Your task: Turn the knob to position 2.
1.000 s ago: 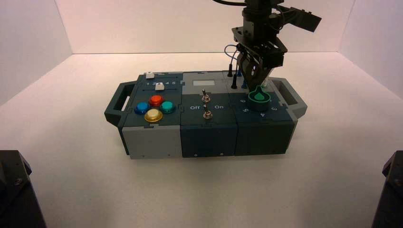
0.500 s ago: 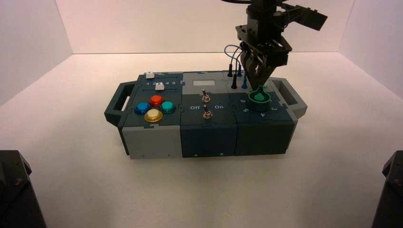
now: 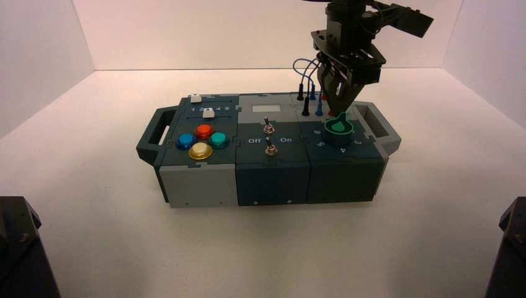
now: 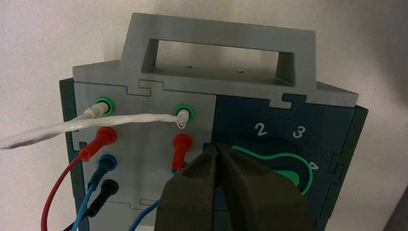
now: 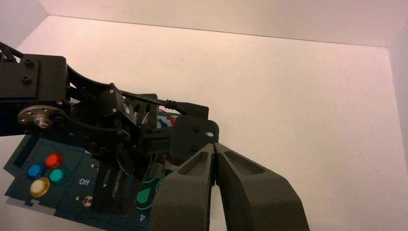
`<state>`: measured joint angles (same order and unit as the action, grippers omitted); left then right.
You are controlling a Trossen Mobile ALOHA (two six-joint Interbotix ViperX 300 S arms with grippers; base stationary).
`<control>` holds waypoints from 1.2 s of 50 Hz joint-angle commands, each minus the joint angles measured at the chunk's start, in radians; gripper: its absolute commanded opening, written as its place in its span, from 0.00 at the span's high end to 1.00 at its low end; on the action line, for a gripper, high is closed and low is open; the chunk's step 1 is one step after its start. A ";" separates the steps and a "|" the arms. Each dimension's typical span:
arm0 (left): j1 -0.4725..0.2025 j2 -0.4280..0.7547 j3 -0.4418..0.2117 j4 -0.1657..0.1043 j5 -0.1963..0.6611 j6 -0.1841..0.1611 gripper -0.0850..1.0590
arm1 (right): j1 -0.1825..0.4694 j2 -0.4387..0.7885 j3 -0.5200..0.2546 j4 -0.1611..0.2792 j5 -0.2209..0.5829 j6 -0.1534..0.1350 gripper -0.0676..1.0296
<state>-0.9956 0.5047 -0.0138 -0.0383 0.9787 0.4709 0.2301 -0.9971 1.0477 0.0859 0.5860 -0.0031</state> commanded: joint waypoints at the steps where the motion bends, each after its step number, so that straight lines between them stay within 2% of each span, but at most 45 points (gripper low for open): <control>1: -0.028 -0.017 -0.021 -0.005 0.008 0.006 0.95 | -0.005 0.003 -0.014 0.003 -0.008 0.002 0.96; 41: -0.043 -0.005 -0.025 -0.003 0.026 0.008 0.95 | -0.005 0.003 -0.012 0.003 -0.008 0.000 0.96; 55: -0.018 -0.009 -0.041 0.025 0.023 0.006 0.95 | -0.005 0.002 -0.014 0.003 -0.008 0.000 0.96; 60: 0.003 -0.023 -0.040 0.025 0.031 0.003 0.95 | -0.005 0.002 -0.012 0.003 -0.008 0.000 0.96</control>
<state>-1.0155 0.5185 -0.0245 -0.0184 1.0078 0.4709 0.2301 -0.9986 1.0477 0.0859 0.5860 -0.0046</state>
